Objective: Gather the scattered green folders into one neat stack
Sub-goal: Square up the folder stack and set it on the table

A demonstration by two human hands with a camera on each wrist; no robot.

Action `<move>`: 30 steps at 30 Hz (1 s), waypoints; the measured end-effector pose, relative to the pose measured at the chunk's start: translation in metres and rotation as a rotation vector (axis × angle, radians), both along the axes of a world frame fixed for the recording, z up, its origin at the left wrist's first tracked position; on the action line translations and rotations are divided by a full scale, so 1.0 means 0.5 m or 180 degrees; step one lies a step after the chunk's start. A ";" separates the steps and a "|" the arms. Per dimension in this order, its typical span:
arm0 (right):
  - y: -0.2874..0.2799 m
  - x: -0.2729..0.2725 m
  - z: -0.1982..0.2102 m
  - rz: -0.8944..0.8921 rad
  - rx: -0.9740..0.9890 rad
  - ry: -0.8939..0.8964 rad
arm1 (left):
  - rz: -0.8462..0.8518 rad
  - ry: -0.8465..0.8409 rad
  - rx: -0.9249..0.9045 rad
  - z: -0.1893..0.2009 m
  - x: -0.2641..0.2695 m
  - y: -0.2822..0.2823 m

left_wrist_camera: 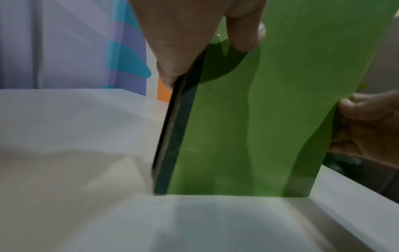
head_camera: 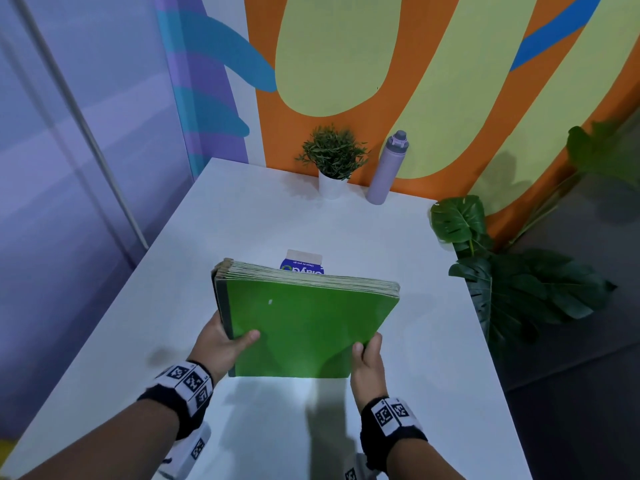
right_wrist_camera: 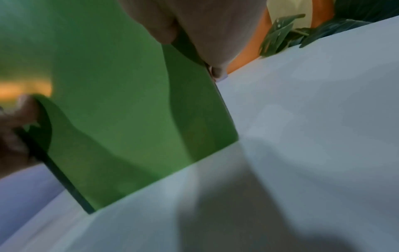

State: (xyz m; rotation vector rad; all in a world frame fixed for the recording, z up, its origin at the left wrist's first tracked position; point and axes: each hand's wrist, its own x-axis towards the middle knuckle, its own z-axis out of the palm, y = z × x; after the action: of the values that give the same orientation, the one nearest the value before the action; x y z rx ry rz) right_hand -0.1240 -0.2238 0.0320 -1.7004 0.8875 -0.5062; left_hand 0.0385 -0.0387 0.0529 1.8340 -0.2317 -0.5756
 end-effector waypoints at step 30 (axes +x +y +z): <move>-0.045 0.172 0.072 -0.0468 0.1648 -0.0204 | 0.0434 0.2239 -0.1228 -0.001 0.002 -0.060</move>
State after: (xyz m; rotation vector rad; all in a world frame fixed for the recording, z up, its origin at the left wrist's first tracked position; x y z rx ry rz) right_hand -0.0381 -0.2464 0.0680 -1.1495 1.0003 -0.3832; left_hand 0.0393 -0.0689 0.0526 1.1795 0.2416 -0.9642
